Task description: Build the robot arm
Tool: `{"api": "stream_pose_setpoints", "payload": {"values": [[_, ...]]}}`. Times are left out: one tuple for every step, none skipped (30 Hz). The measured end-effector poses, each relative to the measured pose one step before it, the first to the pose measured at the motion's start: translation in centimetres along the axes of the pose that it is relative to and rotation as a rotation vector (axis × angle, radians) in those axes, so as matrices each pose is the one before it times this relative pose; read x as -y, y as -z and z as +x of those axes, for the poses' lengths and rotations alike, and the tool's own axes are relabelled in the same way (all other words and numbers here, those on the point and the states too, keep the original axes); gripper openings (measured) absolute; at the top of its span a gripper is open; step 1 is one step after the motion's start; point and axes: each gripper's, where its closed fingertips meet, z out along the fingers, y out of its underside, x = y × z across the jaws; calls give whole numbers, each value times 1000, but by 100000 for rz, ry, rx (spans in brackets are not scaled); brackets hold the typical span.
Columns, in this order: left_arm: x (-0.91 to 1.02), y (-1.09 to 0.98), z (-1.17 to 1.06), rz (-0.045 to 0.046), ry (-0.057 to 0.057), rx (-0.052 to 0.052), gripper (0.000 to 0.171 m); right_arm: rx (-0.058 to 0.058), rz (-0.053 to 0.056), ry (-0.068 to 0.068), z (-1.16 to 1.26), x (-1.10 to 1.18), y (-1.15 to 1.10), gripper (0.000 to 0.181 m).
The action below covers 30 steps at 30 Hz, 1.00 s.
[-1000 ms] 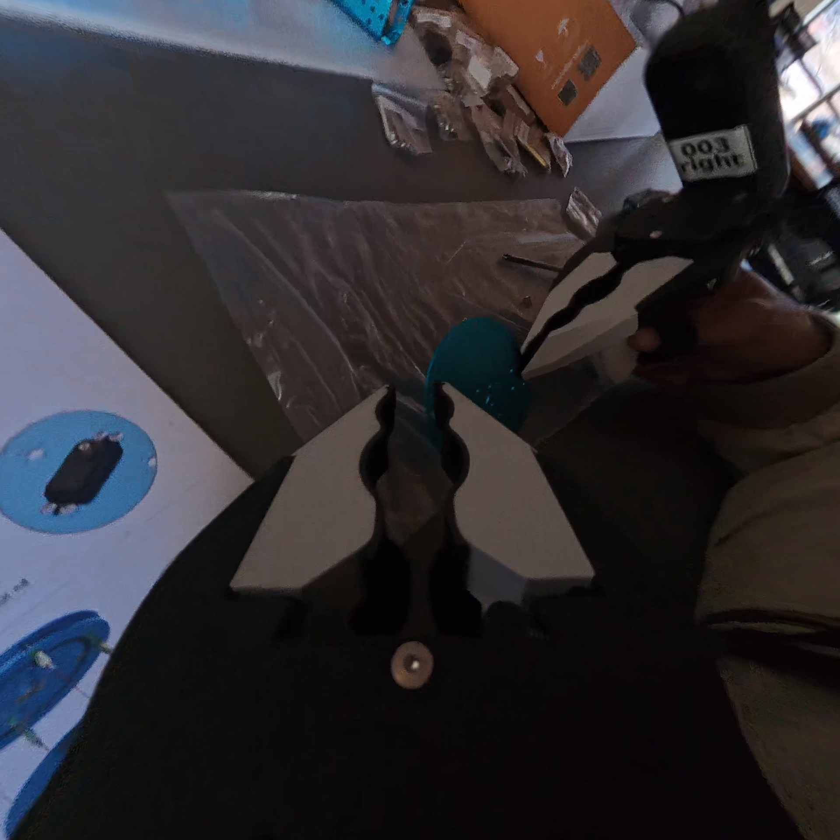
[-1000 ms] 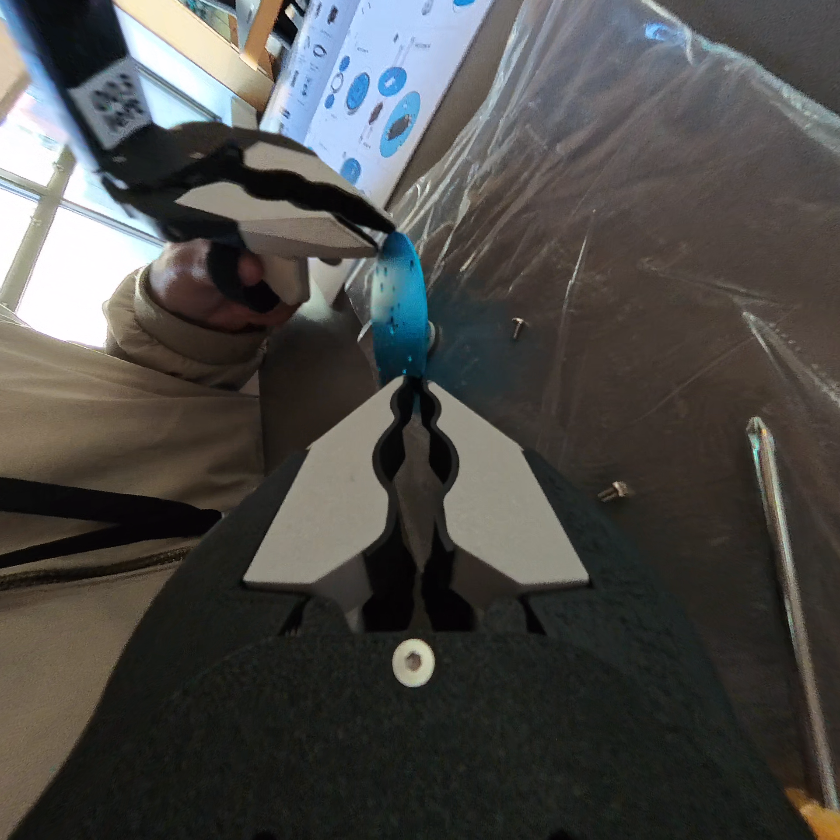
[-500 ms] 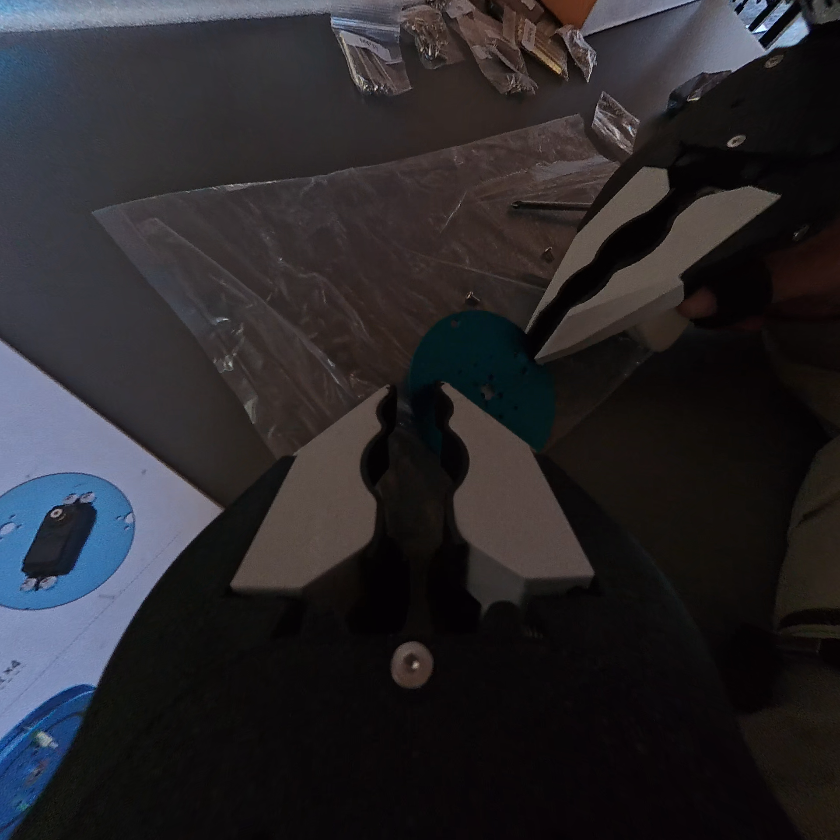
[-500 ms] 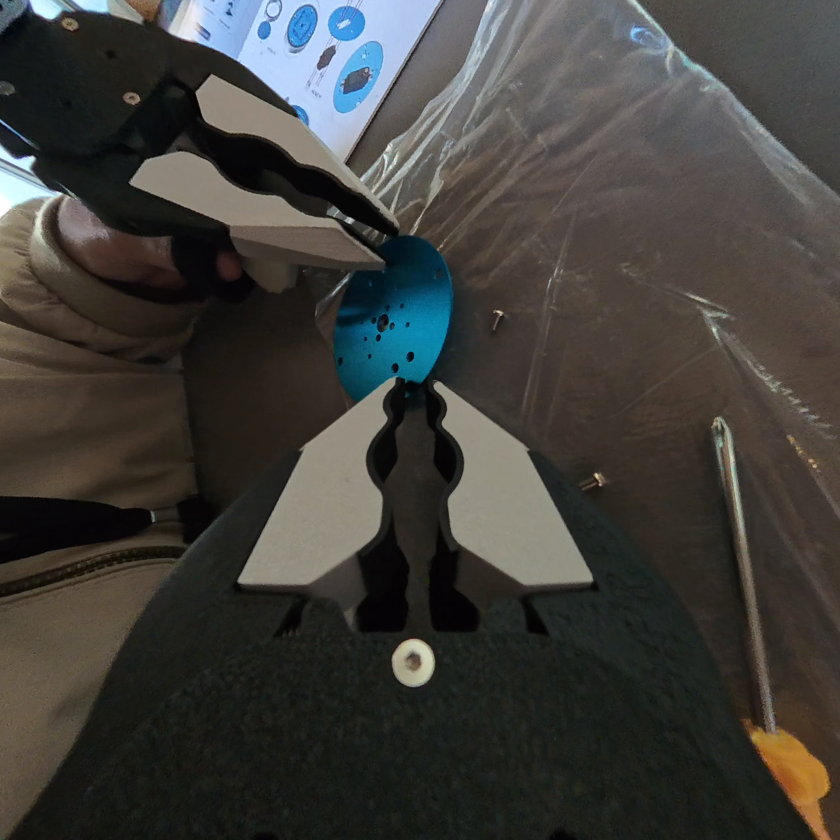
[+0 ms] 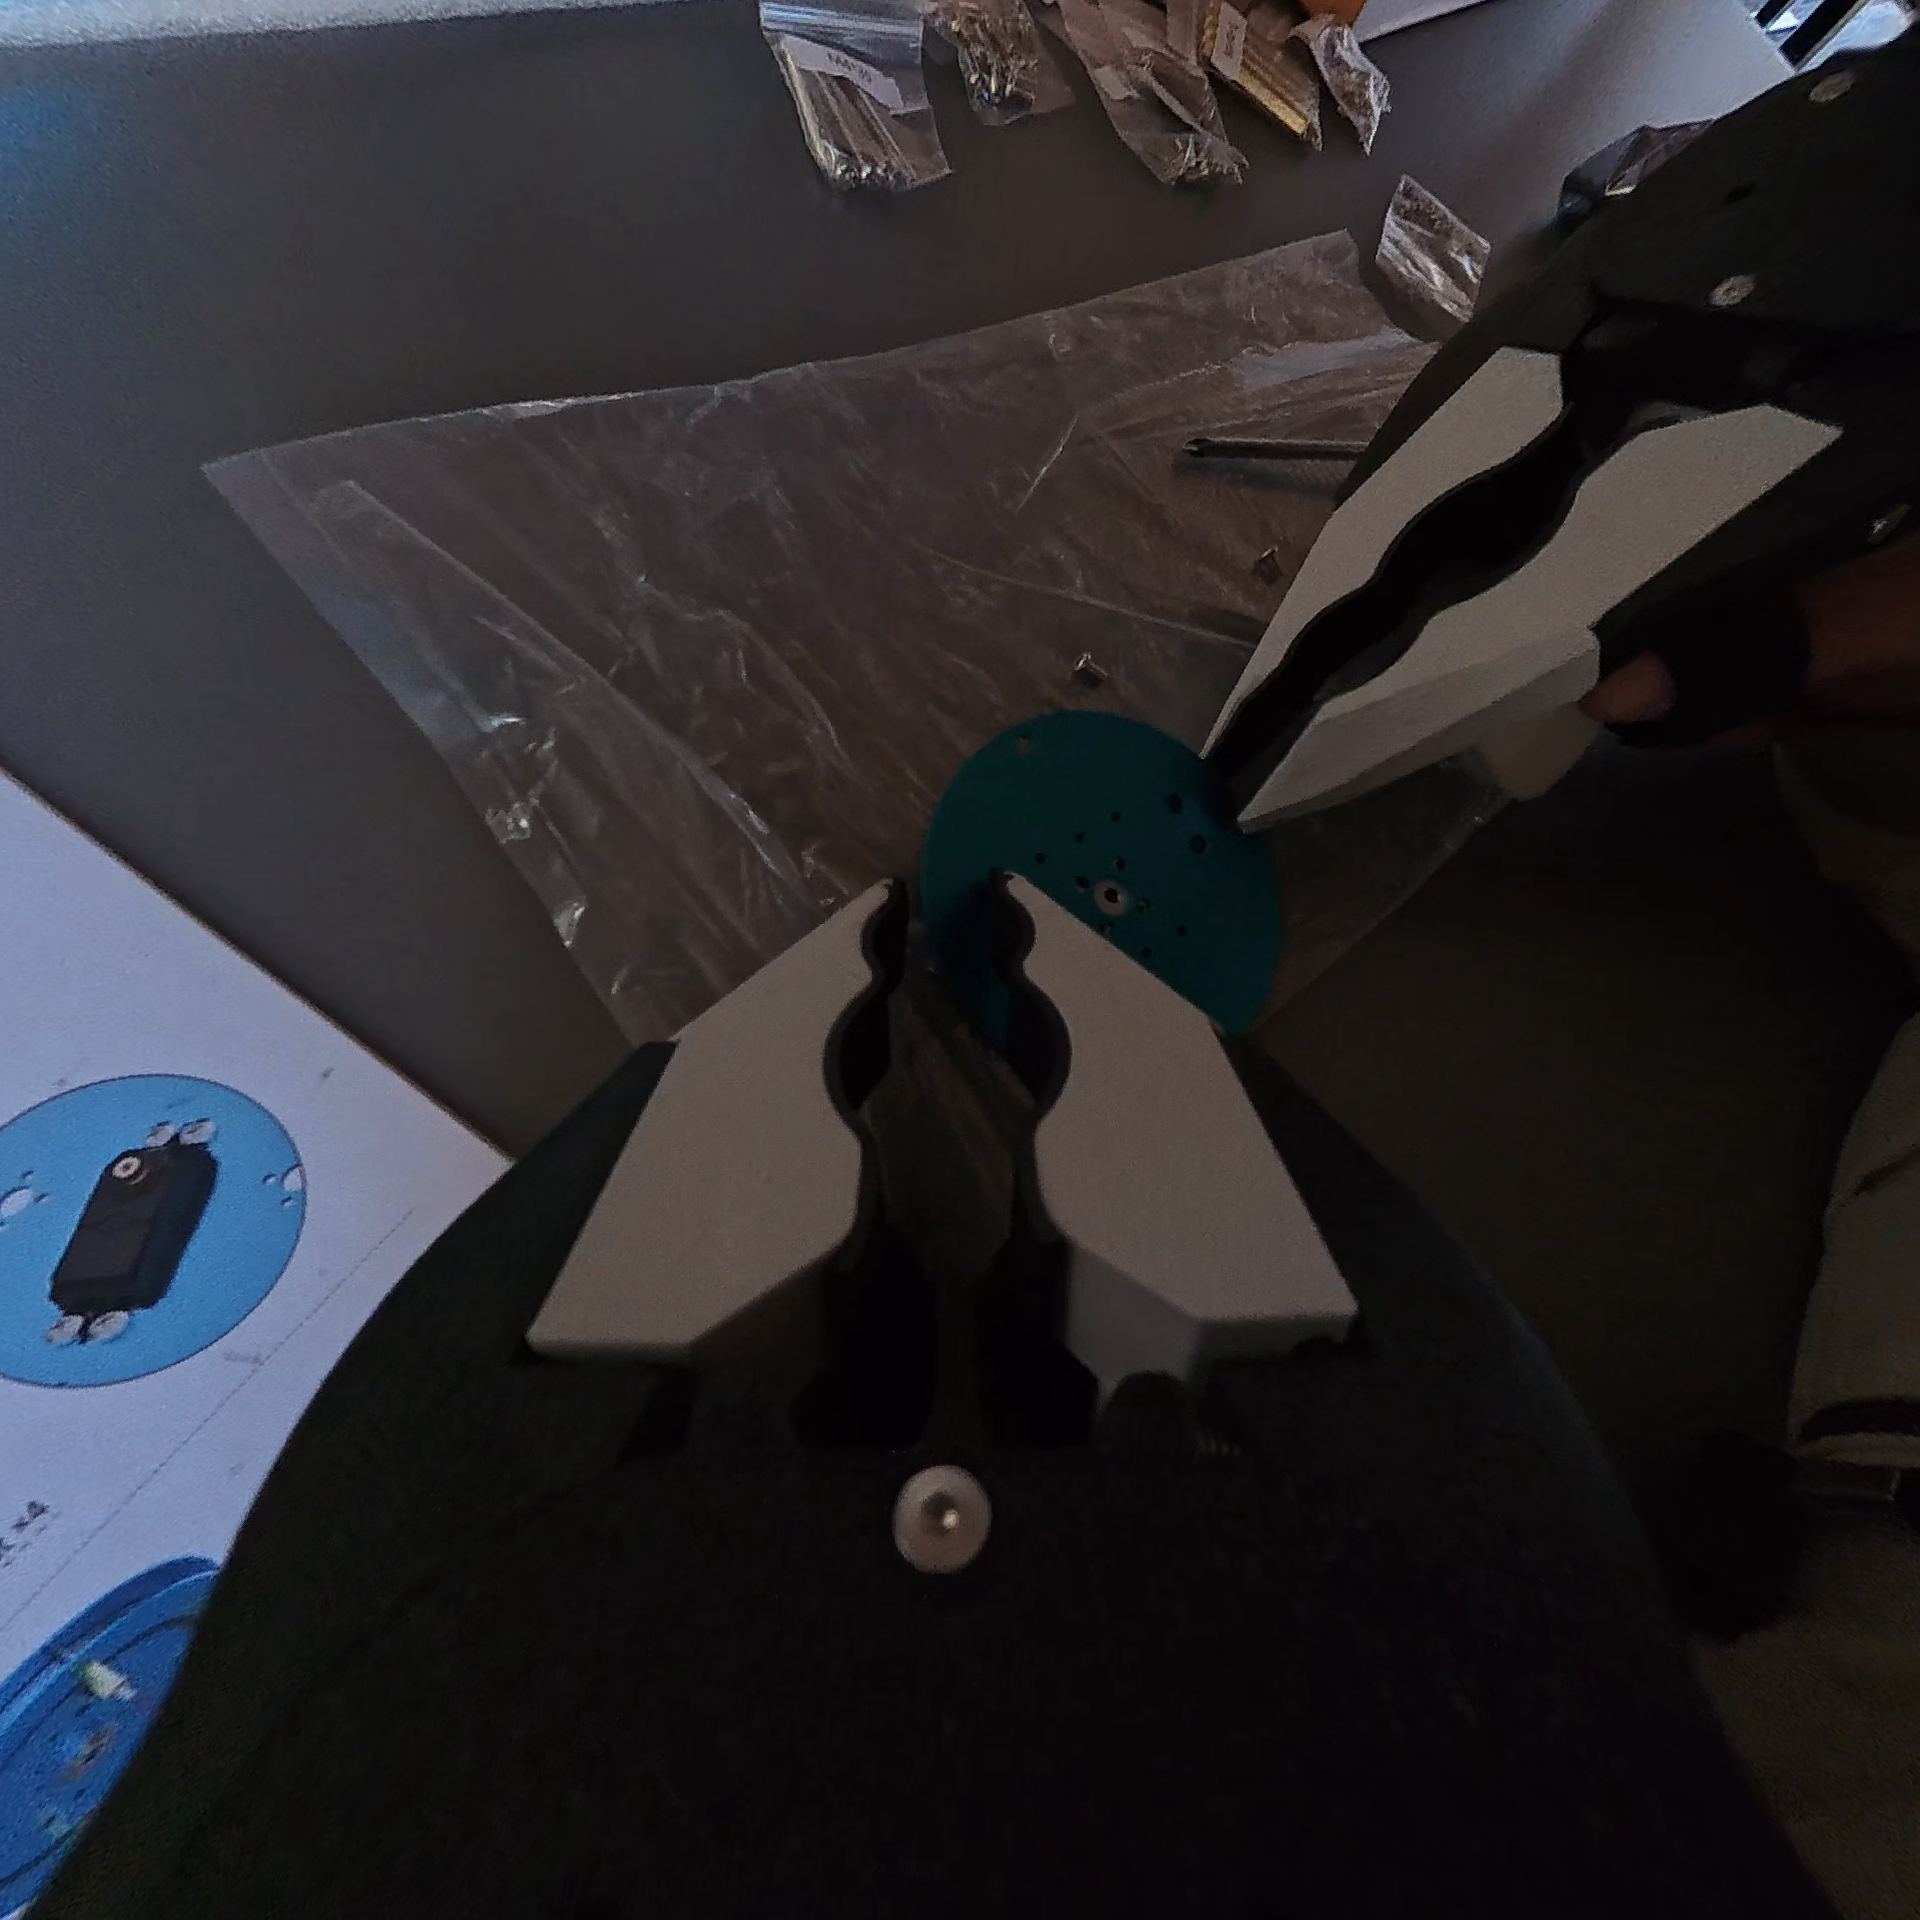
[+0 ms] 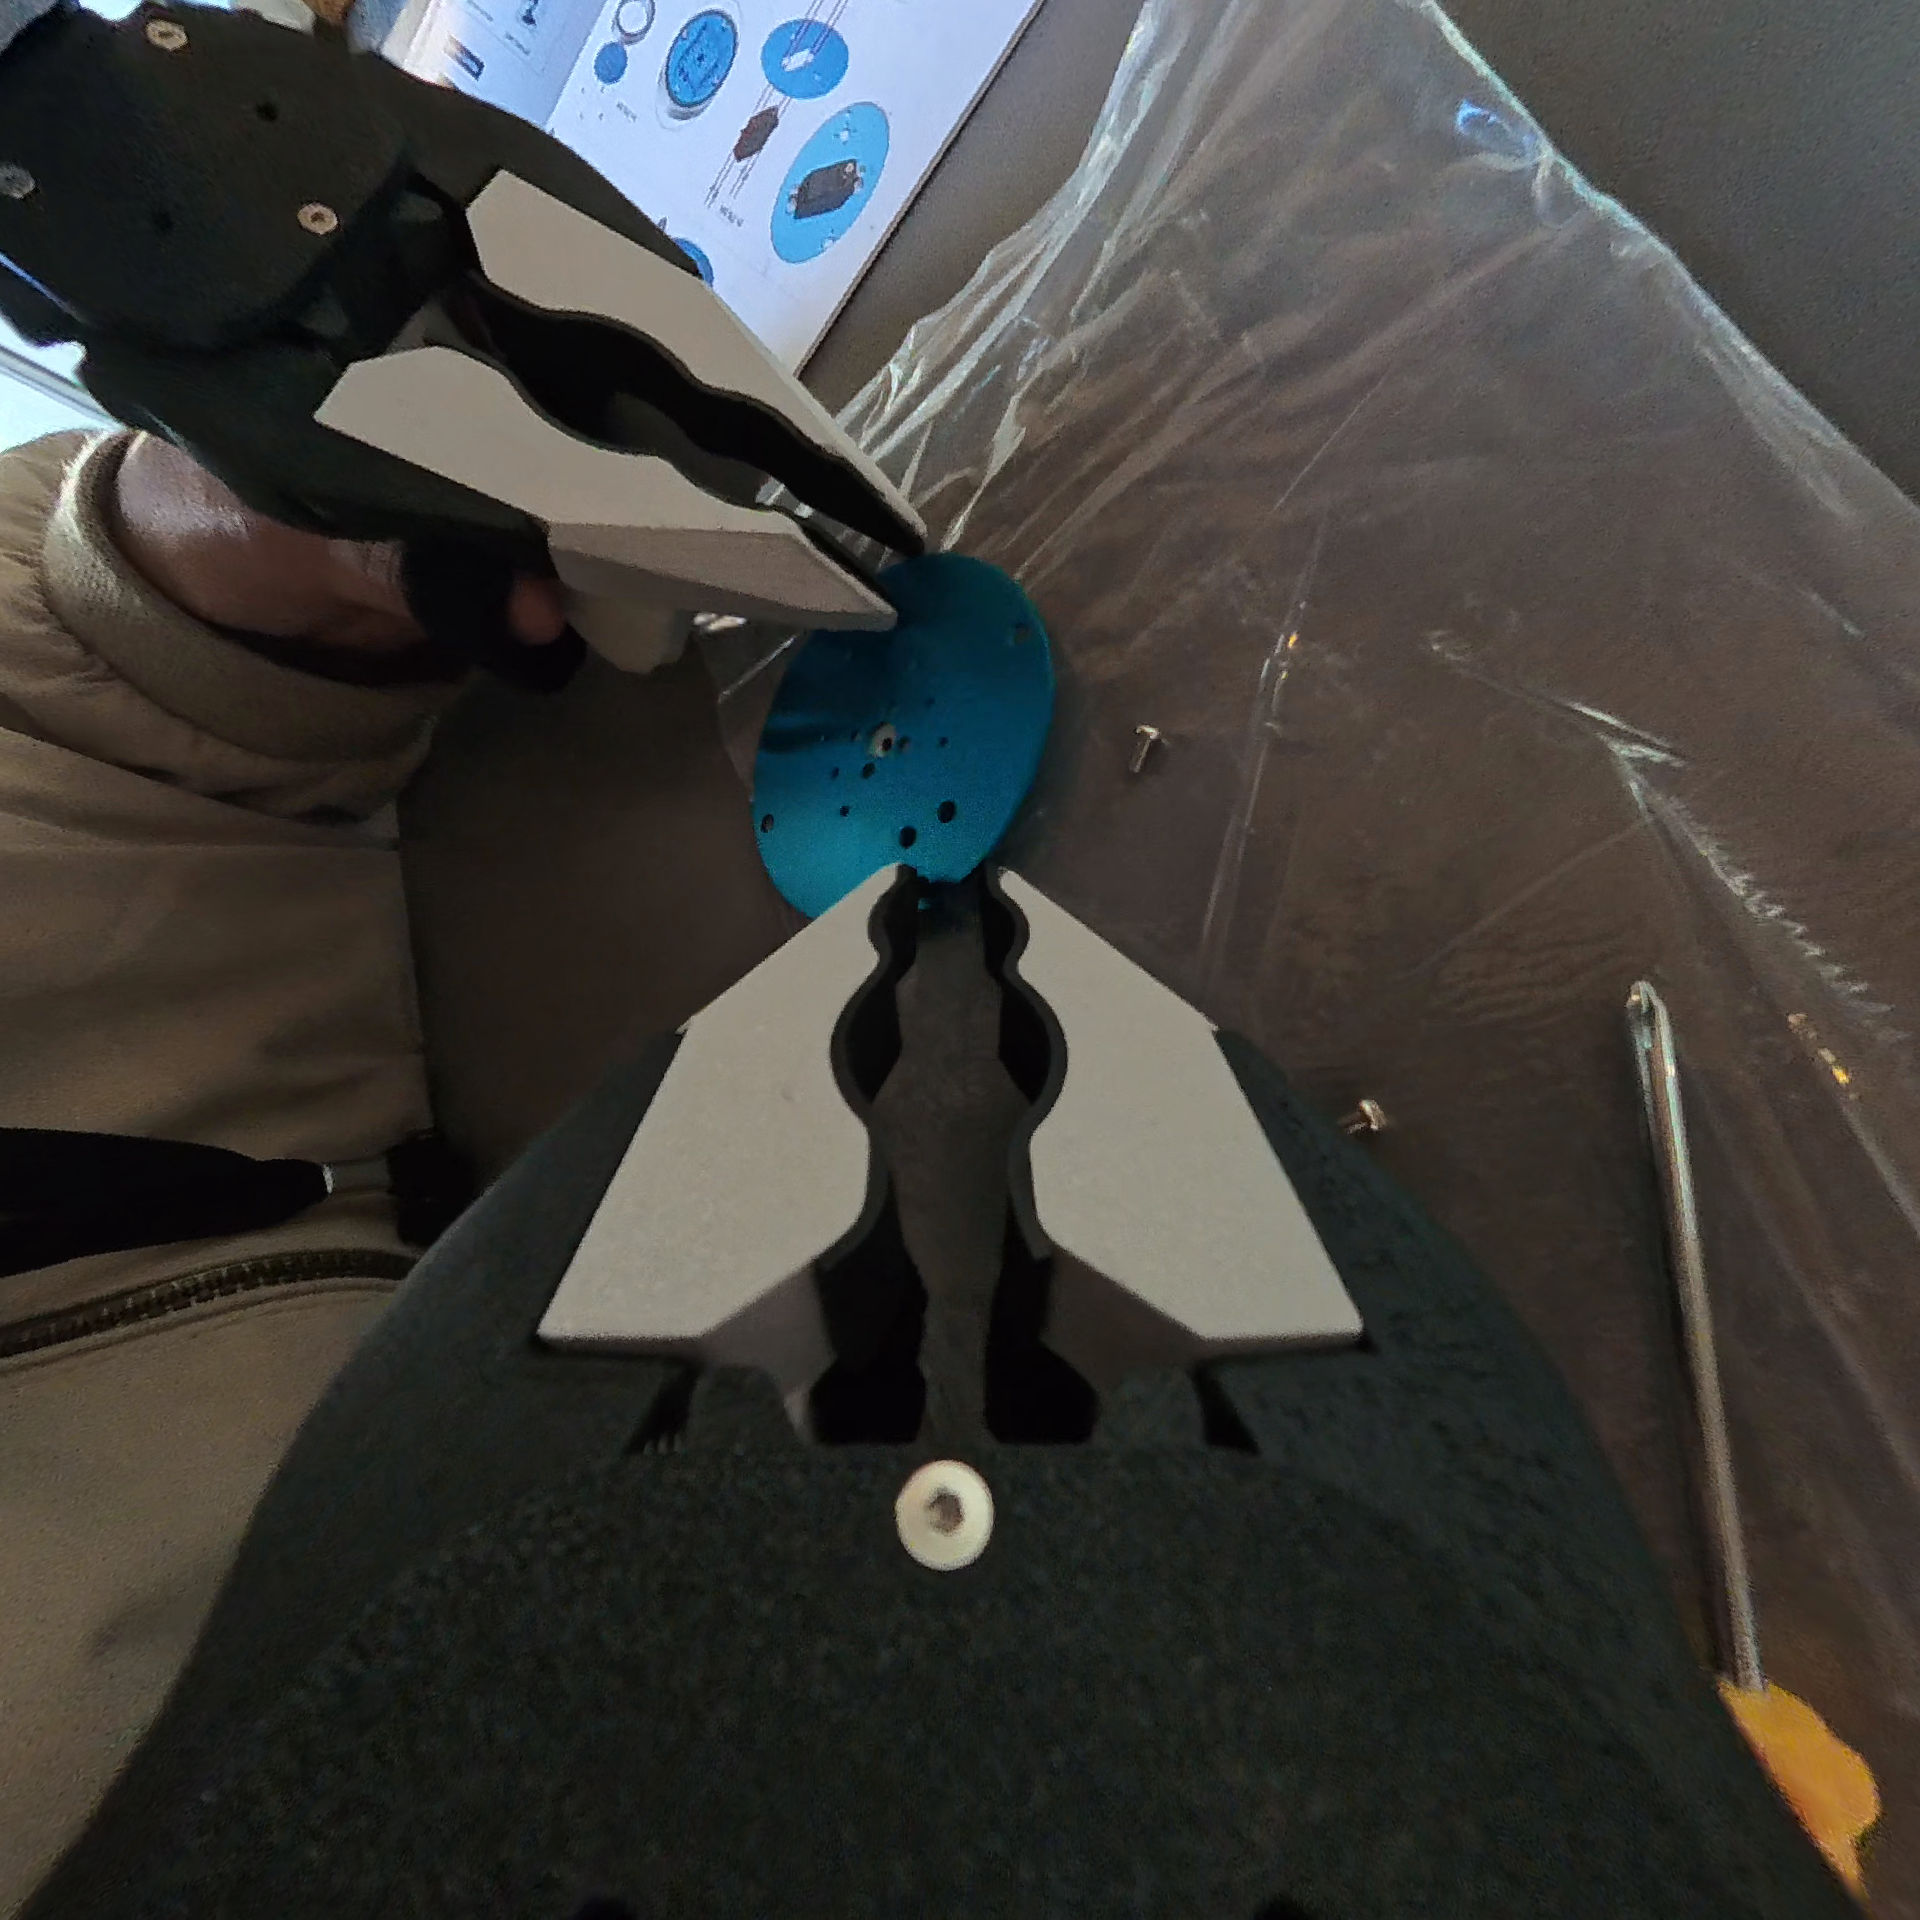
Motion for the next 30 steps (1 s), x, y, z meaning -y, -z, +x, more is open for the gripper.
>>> {"api": "stream_pose_setpoints", "payload": {"values": [[16,-30,53,16,-206,-53,16,-768,-730,1679,-14,-64,42,11],[-3,-35,59,-96,-228,-91,16,-1221,-557,1520,66,-43,62,11],[6,-45,62,-103,-191,-104,16,-955,-473,1269,35,-37,51,12],[13,-43,79,-24,-154,-251,16,-404,-388,897,-25,-43,18,12],[7,-45,53,-141,-173,-92,16,-42,-399,519,-43,-74,13,12],[13,-33,32,-120,-279,-11,16,353,-464,555,-95,-74,-5,12],[32,-33,37,-75,-260,-70,16,273,-463,504,-69,-72,22,12],[11,-27,49,-106,-251,-159,16,-219,-295,140,19,-31,42,12],[19,-16,35,-109,-171,-93,16,-461,-307,421,35,-19,65,13],[42,8,34,120,-158,-50,16,-1285,-146,941,123,33,91,15],[43,23,11,175,-72,-12,16,-2541,25,1319,296,72,142,16],[46,27,11,139,88,-83,16,-2856,705,2151,292,166,141,16],[18,26,29,155,54,-199,16,-1112,1177,2843,-19,233,103,17],[3,14,31,36,44,-164,16,87,1285,2760,-227,235,26,18],[-22,1,2,-68,-27,5,16,-118,954,1996,-163,177,-48,19],[-36,-12,-1,-136,-221,45,16,-988,951,1385,10,174,-66,20],[-48,-1,-15,-229,-164,76,16,-834,1387,1046,42,190,-85,24],[-35,-8,-4,-134,-16,71,16,304,561,463,-58,23,-124,26],[-24,22,12,-36,51,-26,16,338,-716,-304,17,-159,-150,28],[-8,34,14,132,85,-24,16,100,-1008,-472,63,-181,-136,30],[7,52,3,165,135,79,16,388,-552,-431,-22,-157,-89,29],[-9,61,-9,121,89,-14,16,867,-146,-354,-126,-69,-50,28],[-25,64,-14,87,92,-38,16,741,-71,-362,-121,-32,-29,27],[-33,58,-36,37,218,104,16,599,-125,-186,-113,-29,13,26],[-20,67,-11,106,249,-73,16,165,-152,-298,-39,-26,18,25],[-27,71,15,94,254,-205,16,34,-202,-230,-25,-30,44,25],[-40,87,3,35,213,-5,16,214,47,-76,-59,-10,60,25],[-33,108,-8,89,74,121,16,403,-102,-107,-83,-45,43,24],[-34,124,0,55,51,32,16,197,-409,-328,-45,-79,38,23],[-46,120,-1,22,189,86,16,-86,-252,-134,4,-70,22,24]]}}
